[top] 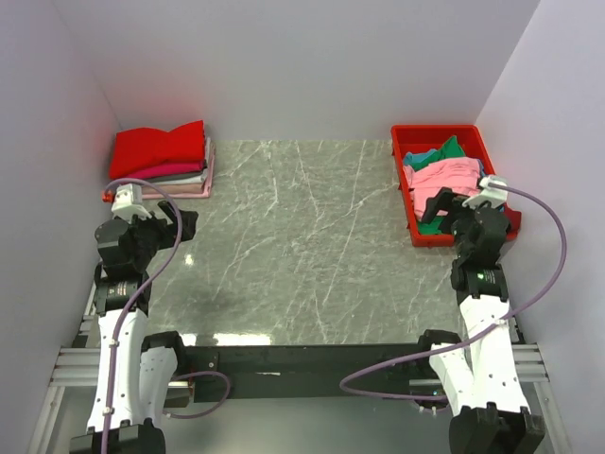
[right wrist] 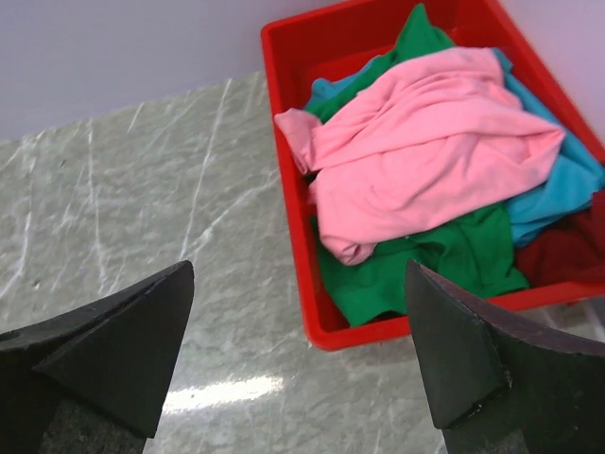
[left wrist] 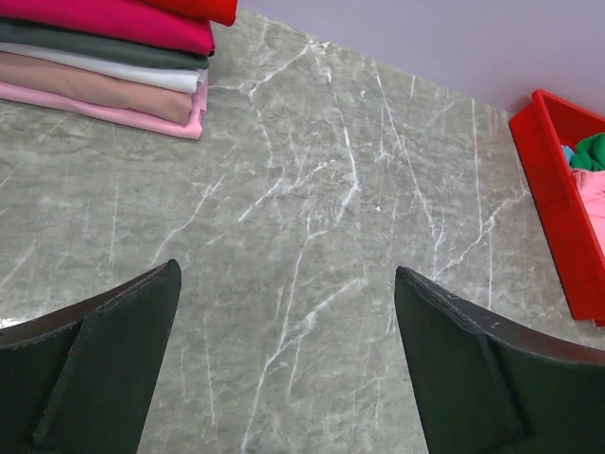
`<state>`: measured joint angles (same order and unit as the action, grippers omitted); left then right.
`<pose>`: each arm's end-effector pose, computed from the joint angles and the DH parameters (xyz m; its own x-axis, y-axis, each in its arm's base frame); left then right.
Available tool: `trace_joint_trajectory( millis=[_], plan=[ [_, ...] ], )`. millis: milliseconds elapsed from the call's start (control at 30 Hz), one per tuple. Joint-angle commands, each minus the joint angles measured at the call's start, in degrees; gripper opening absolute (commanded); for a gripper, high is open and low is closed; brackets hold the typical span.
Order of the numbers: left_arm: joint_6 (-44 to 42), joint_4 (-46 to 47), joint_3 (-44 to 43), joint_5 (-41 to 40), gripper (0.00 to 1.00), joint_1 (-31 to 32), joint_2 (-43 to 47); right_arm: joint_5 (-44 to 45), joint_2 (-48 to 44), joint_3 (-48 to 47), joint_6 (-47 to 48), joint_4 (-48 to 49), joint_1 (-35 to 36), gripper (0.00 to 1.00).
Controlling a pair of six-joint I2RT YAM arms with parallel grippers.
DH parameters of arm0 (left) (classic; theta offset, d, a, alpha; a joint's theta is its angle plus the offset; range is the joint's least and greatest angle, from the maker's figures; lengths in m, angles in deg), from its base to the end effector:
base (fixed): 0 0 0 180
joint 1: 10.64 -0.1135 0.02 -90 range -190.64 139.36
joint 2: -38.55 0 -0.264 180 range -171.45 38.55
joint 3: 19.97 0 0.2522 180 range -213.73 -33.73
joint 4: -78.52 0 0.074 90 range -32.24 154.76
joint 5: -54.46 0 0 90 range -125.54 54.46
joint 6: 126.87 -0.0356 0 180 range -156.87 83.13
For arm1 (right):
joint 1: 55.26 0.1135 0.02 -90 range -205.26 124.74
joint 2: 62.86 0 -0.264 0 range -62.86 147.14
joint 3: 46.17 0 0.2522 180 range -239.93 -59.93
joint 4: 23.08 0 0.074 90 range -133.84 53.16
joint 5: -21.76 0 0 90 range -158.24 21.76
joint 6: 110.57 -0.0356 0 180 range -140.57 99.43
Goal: Fold and stack the t-shirts
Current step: Grab the tshirt from the pile
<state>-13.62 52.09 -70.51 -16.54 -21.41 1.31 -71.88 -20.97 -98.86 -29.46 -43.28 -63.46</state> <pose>0.1595 0.0185 0.3068 -0.2582 -0.4291 -0.8656 0.0357 0.8911 -0.4524 0.1778 -0.0233 0.3191 -0.1473 0.1770 -0.9731 0.1044 0.9811 0.1627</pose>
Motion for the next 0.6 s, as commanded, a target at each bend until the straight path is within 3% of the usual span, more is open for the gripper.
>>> trace_joint_trajectory(
  millis=[0,33,133,233,467,567],
  plan=[
    [0.13,2.82,-0.14,1.39,0.99,0.66,1.11,2.24,1.0,-3.77,2.1,2.13,-0.85,0.98],
    [0.05,2.65,-0.14,1.21,0.99,0.83,1.11,-2.64,1.61,-4.56,10.04,-0.48,-0.85,0.98],
    [0.05,2.47,-0.23,1.21,0.99,1.62,0.93,-7.87,6.43,-10.88,20.9,-7.43,-0.85,0.98],
    [-0.04,1.95,-0.49,1.3,0.99,2.15,0.32,-11.82,14.34,-19.05,22.85,-16.56,-1.02,0.99],
    [-0.48,1.15,-0.84,0.33,0.99,3.29,0.32,-25.35,34.61,-35.99,20.67,-21.76,-7.16,0.98],
    [-0.57,0.72,-1.02,0.07,0.99,3.56,0.14,-25.11,46.03,-46.18,21.19,-28.27,-7.96,0.9]
  ],
)
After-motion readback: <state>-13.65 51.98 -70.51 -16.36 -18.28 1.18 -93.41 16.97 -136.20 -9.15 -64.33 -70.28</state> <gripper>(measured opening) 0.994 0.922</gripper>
